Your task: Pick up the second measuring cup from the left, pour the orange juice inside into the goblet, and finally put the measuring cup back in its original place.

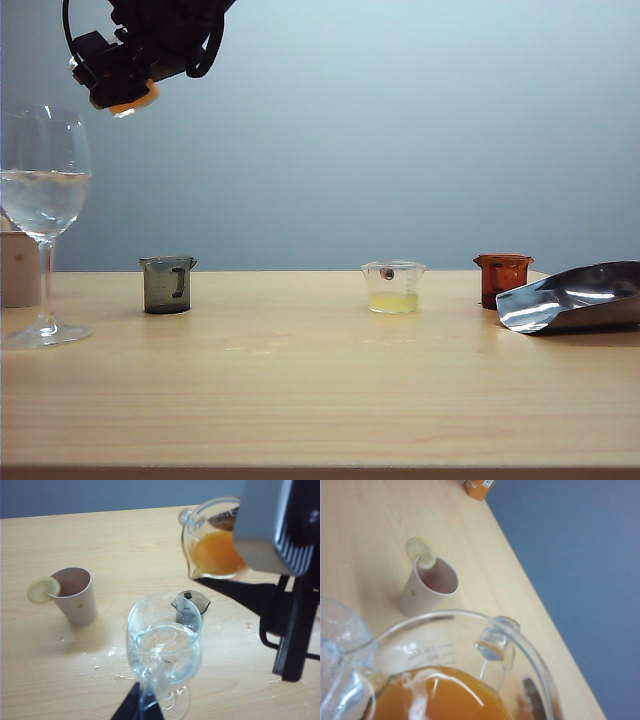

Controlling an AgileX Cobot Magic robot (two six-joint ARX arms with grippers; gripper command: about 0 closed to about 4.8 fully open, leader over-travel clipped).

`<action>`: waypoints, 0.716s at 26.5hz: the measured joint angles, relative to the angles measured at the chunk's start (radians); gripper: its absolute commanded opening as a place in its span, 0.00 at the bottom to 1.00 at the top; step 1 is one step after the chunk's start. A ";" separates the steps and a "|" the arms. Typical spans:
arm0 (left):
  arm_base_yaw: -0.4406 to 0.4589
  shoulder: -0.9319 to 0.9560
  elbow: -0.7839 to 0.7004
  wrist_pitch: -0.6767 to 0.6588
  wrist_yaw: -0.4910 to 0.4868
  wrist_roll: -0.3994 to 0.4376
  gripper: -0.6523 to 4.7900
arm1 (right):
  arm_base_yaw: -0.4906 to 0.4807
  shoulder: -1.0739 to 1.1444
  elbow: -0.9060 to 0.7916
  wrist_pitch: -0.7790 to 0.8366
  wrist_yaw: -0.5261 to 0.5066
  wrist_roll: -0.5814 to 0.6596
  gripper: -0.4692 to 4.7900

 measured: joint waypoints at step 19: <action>0.000 0.000 0.000 0.000 0.000 0.000 0.11 | -0.020 0.031 0.147 -0.109 -0.073 -0.114 0.46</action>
